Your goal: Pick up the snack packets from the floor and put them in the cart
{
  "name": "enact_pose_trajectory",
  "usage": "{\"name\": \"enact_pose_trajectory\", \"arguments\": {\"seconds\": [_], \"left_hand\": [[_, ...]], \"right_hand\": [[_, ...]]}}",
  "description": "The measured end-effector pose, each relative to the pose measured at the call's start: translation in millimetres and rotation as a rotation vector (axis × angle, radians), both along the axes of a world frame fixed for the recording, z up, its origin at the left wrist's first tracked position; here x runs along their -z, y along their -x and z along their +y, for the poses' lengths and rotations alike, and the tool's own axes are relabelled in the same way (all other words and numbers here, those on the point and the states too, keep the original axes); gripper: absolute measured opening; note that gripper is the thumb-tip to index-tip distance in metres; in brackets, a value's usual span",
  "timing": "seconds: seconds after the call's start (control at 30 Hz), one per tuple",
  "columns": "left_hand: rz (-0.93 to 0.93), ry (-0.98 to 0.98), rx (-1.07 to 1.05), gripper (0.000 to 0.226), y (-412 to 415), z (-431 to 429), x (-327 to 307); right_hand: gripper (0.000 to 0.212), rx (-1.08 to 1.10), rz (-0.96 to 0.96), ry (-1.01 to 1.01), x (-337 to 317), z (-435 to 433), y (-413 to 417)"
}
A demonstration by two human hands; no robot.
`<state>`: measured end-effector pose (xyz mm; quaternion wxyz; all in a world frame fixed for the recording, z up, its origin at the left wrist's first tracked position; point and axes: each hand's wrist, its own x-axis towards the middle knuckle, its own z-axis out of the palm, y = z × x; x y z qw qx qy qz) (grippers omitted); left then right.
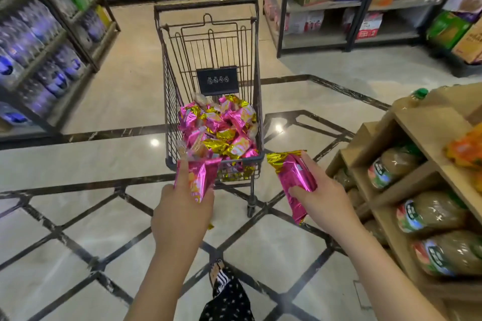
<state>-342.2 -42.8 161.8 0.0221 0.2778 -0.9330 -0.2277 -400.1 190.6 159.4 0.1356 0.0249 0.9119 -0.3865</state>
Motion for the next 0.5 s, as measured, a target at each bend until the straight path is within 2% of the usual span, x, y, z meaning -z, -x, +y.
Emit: {"name": "enact_pose_trajectory", "arguments": {"seconds": [0.3,0.5], "left_hand": [[0.017,0.043,0.085,0.081,116.6,-115.9,-18.5],[-0.045,0.004,0.072,0.083,173.9,-154.1,-10.0]], "right_hand": [[0.074,0.051,0.04,0.042,-7.8,-119.7,99.3],[0.073,0.078,-0.02,0.054,0.3,-147.4,140.9]]}}
